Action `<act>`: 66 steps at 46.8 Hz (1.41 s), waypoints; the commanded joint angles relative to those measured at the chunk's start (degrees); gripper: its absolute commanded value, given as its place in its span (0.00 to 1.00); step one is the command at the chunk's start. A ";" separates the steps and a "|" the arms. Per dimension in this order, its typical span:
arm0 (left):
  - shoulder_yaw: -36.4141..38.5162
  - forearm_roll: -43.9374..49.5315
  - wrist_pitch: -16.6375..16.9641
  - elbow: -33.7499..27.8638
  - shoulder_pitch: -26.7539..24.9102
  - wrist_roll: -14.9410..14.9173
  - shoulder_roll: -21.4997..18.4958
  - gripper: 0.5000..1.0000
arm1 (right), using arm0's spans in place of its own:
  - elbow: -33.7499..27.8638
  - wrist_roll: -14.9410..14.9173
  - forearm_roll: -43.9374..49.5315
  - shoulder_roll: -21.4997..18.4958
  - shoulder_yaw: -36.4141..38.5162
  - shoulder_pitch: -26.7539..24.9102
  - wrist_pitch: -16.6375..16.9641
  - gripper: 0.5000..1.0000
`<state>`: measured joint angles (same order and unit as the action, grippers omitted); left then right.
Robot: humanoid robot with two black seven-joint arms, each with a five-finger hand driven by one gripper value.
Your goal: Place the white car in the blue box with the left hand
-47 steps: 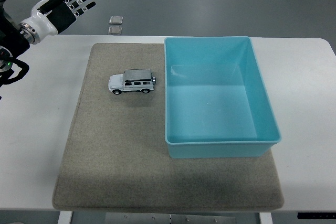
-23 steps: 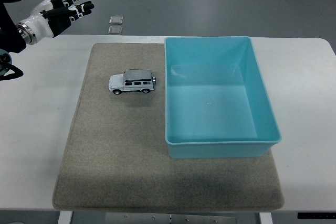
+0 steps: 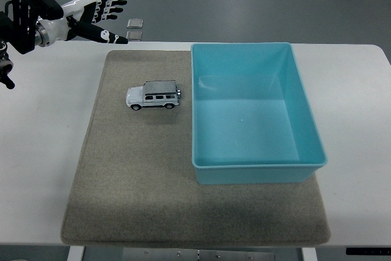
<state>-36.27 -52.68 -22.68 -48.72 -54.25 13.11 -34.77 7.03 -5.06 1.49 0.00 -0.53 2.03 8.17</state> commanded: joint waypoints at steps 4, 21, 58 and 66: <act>3.48 -0.85 0.18 -4.19 0.02 -0.01 -2.49 0.99 | 0.00 -0.04 0.00 0.00 0.00 0.00 0.00 0.87; 10.78 -12.53 10.28 -12.98 2.66 -0.01 -2.41 0.99 | 0.00 -0.04 0.00 0.00 0.00 0.00 0.00 0.87; 15.44 -27.21 17.75 -10.44 3.18 -0.45 5.59 0.77 | 0.00 0.05 0.00 0.00 0.00 0.00 0.00 0.87; 15.35 -30.03 17.84 -10.52 3.10 -0.45 5.59 0.52 | 0.00 0.05 0.00 0.00 0.00 0.00 0.00 0.87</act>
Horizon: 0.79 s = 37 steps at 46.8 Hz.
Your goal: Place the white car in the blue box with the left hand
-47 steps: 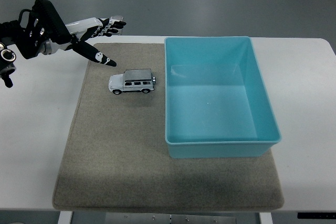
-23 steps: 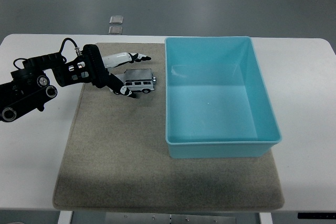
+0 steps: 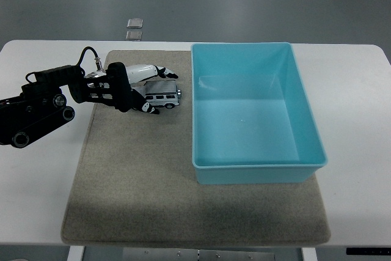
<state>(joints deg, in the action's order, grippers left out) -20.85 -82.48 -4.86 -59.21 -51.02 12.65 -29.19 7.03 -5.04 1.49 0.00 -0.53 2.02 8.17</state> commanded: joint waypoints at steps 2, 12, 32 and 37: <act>-0.06 -0.31 0.03 -0.03 -0.14 0.00 -0.08 0.42 | 0.00 0.03 0.00 0.00 0.00 0.00 0.00 0.87; 0.37 -1.01 -0.50 0.06 -0.58 0.00 -0.51 0.00 | 0.00 -0.06 0.00 0.00 0.00 0.00 0.00 0.87; 1.17 -1.80 -0.85 -0.38 -5.85 -0.44 -4.82 0.00 | 0.00 -0.06 0.00 0.00 0.00 0.00 0.00 0.87; 1.17 -0.84 -1.55 -0.82 -8.74 -0.35 -7.37 0.00 | 0.00 -0.06 0.00 0.00 0.00 0.00 0.00 0.87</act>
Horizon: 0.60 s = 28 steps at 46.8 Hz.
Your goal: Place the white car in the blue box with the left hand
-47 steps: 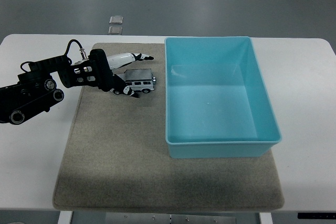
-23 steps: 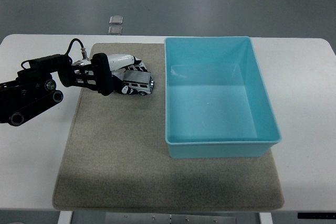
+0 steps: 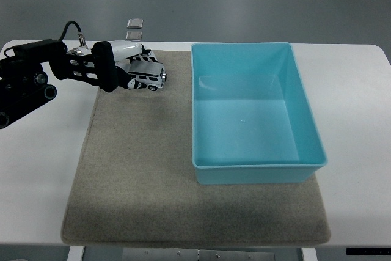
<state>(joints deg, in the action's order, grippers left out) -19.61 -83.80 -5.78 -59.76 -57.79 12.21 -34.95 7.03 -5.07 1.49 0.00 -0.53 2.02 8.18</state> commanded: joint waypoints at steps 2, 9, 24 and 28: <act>-0.25 0.74 -1.95 -0.44 -3.90 0.09 -2.58 0.00 | 0.00 0.06 0.00 0.00 0.00 0.00 0.00 0.87; -0.69 3.02 -7.93 -0.62 -11.28 0.09 -2.94 0.00 | 0.00 0.06 0.00 0.00 0.00 0.00 0.00 0.87; -0.08 5.58 -13.47 -0.27 -21.40 -1.31 8.22 0.00 | 0.00 -0.02 0.00 0.00 0.00 0.00 0.00 0.87; 0.44 5.23 -13.39 0.69 -21.31 -3.50 13.13 0.00 | 0.00 -0.02 0.00 0.00 0.00 0.00 0.00 0.87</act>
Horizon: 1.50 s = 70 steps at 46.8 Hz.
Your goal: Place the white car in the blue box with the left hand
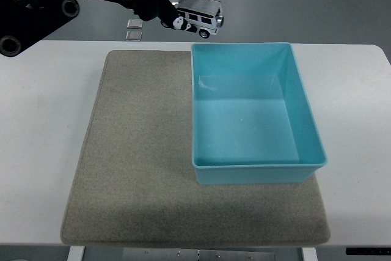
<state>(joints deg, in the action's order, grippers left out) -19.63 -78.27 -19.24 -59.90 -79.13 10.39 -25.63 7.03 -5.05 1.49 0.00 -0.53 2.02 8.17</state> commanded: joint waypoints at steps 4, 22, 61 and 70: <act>2.14 -0.74 0.52 2.59 0.73 -4.59 9.53 0.00 | 0.00 0.04 0.00 0.00 0.00 0.00 0.00 0.87; 3.72 -1.53 2.80 6.55 6.36 -6.09 18.07 0.00 | 0.00 -0.04 0.00 0.00 0.00 0.00 0.00 0.87; 2.84 3.73 13.88 6.55 12.34 -5.56 18.95 1.00 | 0.00 -0.04 0.00 0.00 0.00 0.00 0.00 0.87; 1.53 12.60 13.35 6.28 12.16 -5.74 16.76 1.00 | 0.00 0.05 0.00 0.00 0.00 0.00 0.00 0.87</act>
<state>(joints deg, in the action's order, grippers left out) -17.16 -69.68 -5.39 -53.54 -66.81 4.81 -7.52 7.03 -5.07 1.49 0.00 -0.53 2.02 8.17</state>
